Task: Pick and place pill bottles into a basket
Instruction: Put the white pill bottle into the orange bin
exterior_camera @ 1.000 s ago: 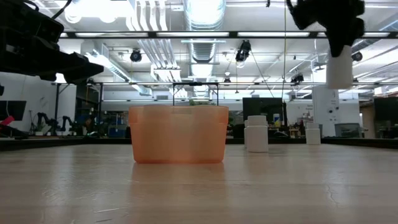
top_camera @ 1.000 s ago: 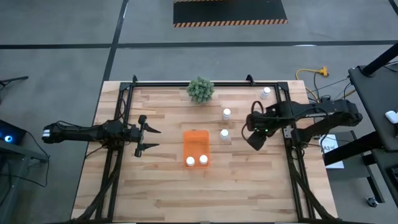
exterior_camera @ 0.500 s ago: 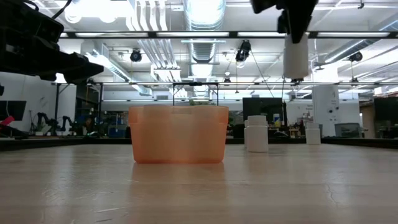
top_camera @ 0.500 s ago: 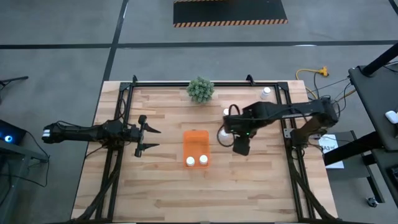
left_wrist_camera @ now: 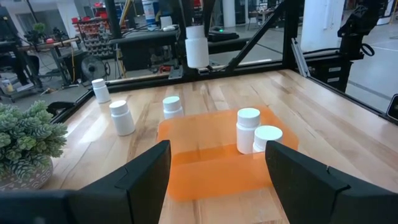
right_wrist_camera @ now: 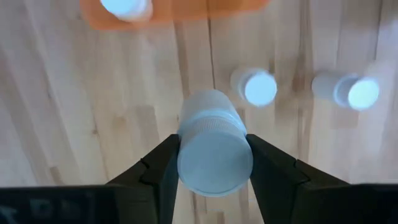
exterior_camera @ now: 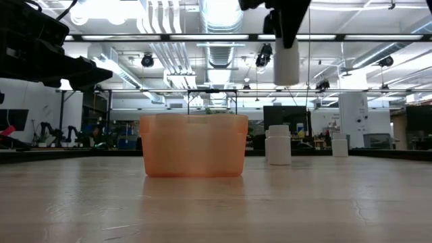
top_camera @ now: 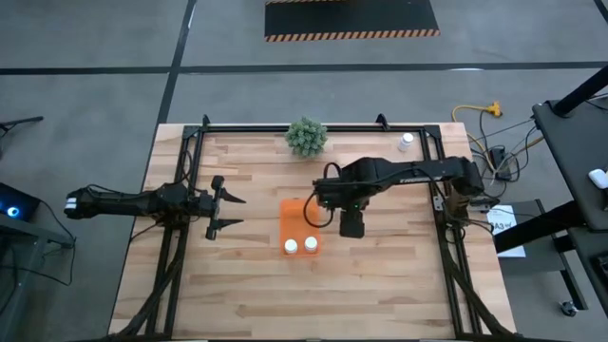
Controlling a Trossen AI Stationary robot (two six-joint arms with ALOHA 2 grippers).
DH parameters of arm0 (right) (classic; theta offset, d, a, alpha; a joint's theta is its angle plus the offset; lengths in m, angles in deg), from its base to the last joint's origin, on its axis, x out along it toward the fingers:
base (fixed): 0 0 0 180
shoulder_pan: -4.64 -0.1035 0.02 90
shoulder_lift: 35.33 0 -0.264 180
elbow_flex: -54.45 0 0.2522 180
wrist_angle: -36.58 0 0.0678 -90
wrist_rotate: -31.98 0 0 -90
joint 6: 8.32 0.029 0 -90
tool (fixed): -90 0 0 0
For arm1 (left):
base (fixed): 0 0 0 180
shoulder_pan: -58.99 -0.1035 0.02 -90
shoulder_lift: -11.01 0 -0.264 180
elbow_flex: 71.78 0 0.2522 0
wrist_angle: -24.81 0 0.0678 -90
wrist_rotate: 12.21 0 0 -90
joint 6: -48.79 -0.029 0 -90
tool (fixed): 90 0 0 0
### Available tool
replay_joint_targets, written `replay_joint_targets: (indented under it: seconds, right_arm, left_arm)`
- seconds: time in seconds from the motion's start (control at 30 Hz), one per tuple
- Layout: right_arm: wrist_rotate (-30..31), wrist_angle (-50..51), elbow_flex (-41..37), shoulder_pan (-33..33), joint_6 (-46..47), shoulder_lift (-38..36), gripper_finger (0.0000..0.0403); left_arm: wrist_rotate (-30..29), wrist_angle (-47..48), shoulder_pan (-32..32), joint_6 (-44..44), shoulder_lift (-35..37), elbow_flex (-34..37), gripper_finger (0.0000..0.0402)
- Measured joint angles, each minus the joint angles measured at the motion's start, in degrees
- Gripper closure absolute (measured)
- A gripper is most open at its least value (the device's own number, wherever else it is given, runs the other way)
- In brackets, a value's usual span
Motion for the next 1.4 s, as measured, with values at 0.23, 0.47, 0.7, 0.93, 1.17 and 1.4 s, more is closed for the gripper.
replay_joint_targets:
  seconds: [0.23,0.47,0.7,0.93,1.17,1.4]
  right_arm:
    - [-0.02,2.44,7.27,1.59,-0.71,3.44,0.0254]
    - [-1.53,3.21,12.62,3.16,-4.61,8.03,0.0254]
    - [-2.58,3.2,17.35,4.66,-6.9,12.57,0.0254]
    - [-2.82,3.19,21.1,4.87,-8.28,16.62,0.0254]
    - [-2.83,3.2,23.73,4.86,-8.25,19.27,0.0254]
    - [-2.76,2.71,24.85,4.86,-8.23,21.94,0.0254]
  left_arm:
    - [0.0,0.06,0.0,0.0,-0.26,0.0,0.0157]
    - [-0.02,0.04,0.02,0.0,-0.26,0.0,0.0157]
    - [-0.01,0.01,0.0,0.0,-0.37,0.0,0.0157]
    - [-0.02,0.03,0.0,0.0,-0.35,0.0,0.0157]
    - [-0.02,0.04,0.0,0.0,-0.33,0.0,0.0157]
    - [-0.01,0.0,0.0,0.0,-0.26,0.0,0.0157]
